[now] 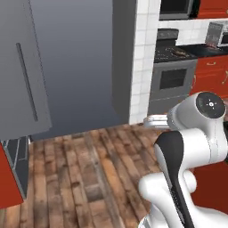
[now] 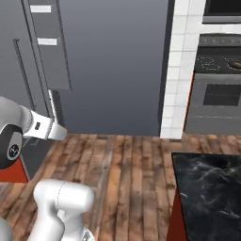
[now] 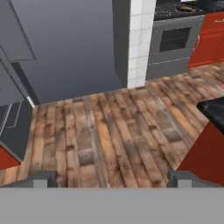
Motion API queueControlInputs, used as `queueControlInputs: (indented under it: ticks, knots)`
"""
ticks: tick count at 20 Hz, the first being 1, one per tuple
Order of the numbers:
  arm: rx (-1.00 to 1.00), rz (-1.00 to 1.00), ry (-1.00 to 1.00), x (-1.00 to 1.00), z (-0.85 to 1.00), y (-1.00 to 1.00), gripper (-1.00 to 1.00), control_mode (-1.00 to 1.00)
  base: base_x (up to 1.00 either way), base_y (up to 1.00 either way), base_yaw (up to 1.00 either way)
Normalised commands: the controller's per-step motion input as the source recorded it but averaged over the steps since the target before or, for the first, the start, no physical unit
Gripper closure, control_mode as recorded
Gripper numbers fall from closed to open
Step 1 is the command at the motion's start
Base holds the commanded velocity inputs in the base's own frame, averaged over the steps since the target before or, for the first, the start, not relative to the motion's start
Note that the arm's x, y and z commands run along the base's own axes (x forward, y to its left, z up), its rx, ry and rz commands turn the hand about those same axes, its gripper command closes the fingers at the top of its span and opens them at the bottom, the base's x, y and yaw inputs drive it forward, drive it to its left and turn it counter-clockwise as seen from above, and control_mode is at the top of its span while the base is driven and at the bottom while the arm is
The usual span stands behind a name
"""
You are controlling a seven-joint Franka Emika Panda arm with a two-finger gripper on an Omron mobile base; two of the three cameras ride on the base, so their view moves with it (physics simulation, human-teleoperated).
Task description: Place the cold items (broccoli and pear) from the fridge in one tupperware on the dining counter. Place the warm items (hot dog and kebab skewer) in the stove area in another tupperware.
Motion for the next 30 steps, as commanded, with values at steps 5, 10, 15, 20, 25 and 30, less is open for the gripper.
queueControlInputs:
  ticks: [5, 10, 15, 20, 25, 30]
  knots:
    - [0.0, 0.0, 0.0, 0.0, 0.0, 0.0, -1.0, 1.0, 1.0, 0.0, 0.47]
    - [0.0, 0.0, 0.0, 0.0, 0.0, 0.0, -1.0, 1.0, 1.0, -0.19, 0.6]
    - [0.0, 0.0, 0.0, 0.0, 0.0, 0.0, -1.0, 1.0, 0.9, -0.52, 0.57]
    - [0.0, 0.0, 0.0, 0.0, 0.0, 0.0, -1.0, 1.0, 0.7, -0.75, 0.46]
    - [0.0, 0.0, 0.0, 0.0, 0.0, 0.0, -1.0, 1.0, 0.54, -0.79, 0.48]
    - [0.0, 0.0, 0.0, 0.0, 0.0, 0.0, -1.0, 1.0, 0.48, -0.77, 0.57]
